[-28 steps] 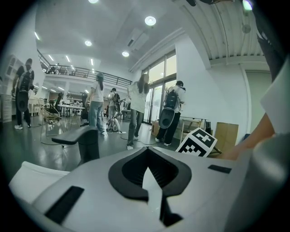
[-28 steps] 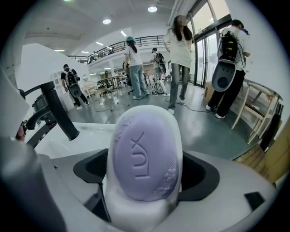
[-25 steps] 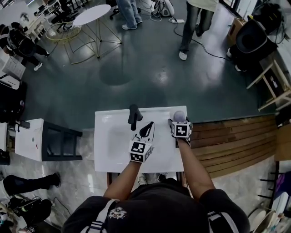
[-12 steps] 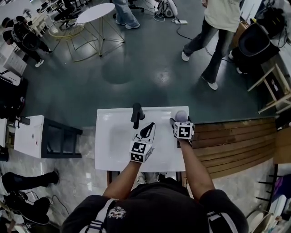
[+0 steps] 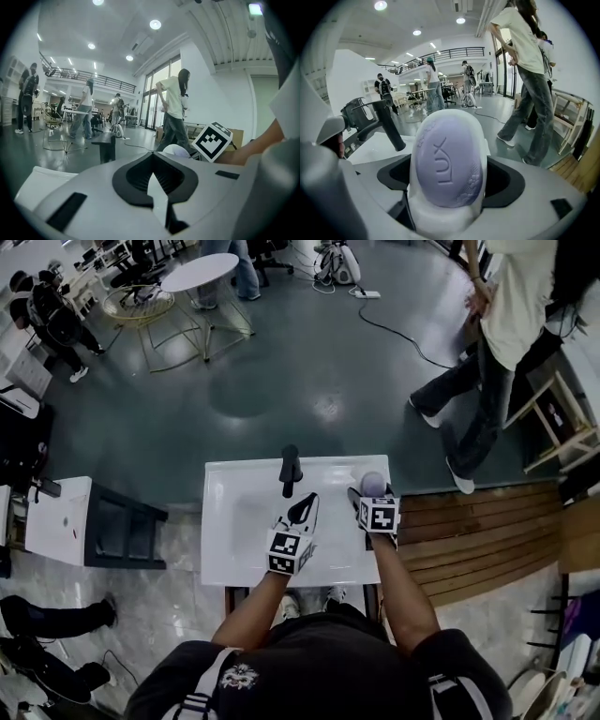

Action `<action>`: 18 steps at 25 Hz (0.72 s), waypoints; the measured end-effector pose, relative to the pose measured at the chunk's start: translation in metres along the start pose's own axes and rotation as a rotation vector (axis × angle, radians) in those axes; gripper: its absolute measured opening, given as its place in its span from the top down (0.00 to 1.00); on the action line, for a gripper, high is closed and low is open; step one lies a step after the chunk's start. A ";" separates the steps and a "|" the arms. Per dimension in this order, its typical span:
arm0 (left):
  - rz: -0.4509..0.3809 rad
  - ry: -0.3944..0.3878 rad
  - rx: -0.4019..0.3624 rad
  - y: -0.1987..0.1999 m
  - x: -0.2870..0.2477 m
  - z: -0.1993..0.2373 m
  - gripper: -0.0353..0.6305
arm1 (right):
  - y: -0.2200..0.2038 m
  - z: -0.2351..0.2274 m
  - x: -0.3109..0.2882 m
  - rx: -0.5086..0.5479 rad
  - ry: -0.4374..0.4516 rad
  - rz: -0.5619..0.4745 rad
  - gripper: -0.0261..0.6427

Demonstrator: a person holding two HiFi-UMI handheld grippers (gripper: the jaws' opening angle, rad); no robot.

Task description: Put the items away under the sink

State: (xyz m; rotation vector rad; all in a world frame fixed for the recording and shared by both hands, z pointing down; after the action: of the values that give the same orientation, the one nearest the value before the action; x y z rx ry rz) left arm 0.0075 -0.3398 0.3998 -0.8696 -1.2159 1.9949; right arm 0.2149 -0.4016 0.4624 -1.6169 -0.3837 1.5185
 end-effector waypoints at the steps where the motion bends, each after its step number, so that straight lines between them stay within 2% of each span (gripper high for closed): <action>1: -0.003 0.000 0.004 -0.001 0.007 0.001 0.95 | -0.002 0.006 0.005 -0.002 0.000 -0.002 0.26; 10: -0.033 -0.028 -0.009 0.003 0.086 0.009 0.95 | -0.014 0.071 0.061 -0.004 -0.021 -0.017 0.26; 18: -0.038 -0.031 0.001 -0.013 0.155 0.026 0.95 | -0.020 0.142 0.108 0.009 -0.006 -0.063 0.26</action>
State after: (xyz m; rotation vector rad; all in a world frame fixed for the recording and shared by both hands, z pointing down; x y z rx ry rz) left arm -0.1003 -0.2252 0.3890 -0.8120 -1.2400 1.9855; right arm 0.1134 -0.2589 0.4224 -1.5795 -0.4267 1.4764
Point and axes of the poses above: the fingertips, and each gripper's own axes: x backward along the fingers, z to its left, y out of its top, the point moved 7 cm from there along x, backward along the fingers, and after that the axes turned 15 degrees about x, right-handed, at the moved point
